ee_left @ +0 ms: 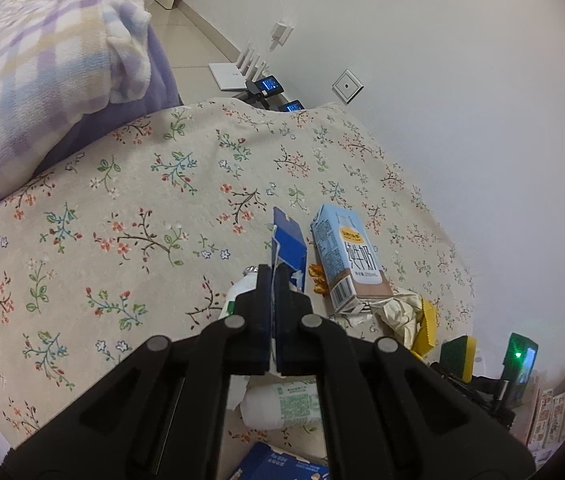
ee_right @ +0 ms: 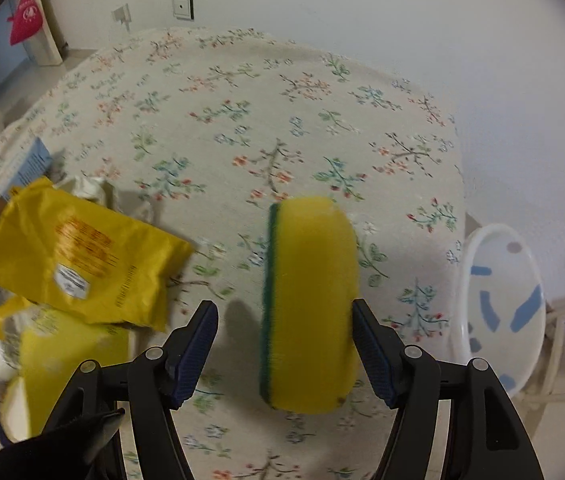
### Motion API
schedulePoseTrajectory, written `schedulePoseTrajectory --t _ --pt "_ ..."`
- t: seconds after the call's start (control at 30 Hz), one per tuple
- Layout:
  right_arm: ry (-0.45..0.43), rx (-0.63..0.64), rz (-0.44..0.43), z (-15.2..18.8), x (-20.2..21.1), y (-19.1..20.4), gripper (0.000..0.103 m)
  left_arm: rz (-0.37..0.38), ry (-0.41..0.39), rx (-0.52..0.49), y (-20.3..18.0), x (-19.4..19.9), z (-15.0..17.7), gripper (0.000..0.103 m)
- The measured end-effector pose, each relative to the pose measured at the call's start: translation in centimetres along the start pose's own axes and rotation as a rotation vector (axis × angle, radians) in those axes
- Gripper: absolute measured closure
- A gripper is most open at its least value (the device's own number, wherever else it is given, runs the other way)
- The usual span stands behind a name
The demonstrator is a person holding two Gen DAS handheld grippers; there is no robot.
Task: Collect trash
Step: 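Lift the sponge with the right tool while the left tool grasps the blue carton flap, then carry the sponge over the white bin and open the right tool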
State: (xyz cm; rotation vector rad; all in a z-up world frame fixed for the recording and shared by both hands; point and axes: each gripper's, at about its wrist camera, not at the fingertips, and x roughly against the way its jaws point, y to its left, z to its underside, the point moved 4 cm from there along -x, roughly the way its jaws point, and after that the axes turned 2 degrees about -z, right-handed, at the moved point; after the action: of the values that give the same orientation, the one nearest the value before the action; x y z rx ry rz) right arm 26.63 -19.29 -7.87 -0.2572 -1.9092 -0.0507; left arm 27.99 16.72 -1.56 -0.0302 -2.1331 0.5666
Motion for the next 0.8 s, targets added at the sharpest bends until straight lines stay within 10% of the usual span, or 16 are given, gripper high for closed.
schedulePoseTrajectory --t 0.07,0.47,0.8 --pt "-0.009 -0.012 0.031 0.1 -0.1 -1.1 0.073 0.012 -0.002 0.002 -0.1 0.6 0.3 0.101" --pt "-0.152 -0.092 -0.162 1.2 7.8 -5.5 0.075 0.13 -0.006 -0.051 -3.6 4.1 2.5 0.101" --pt "-0.175 -0.166 -0.161 3.1 10.2 -10.6 0.075 0.243 0.045 -0.144 -9.9 5.1 6.4 0.101"
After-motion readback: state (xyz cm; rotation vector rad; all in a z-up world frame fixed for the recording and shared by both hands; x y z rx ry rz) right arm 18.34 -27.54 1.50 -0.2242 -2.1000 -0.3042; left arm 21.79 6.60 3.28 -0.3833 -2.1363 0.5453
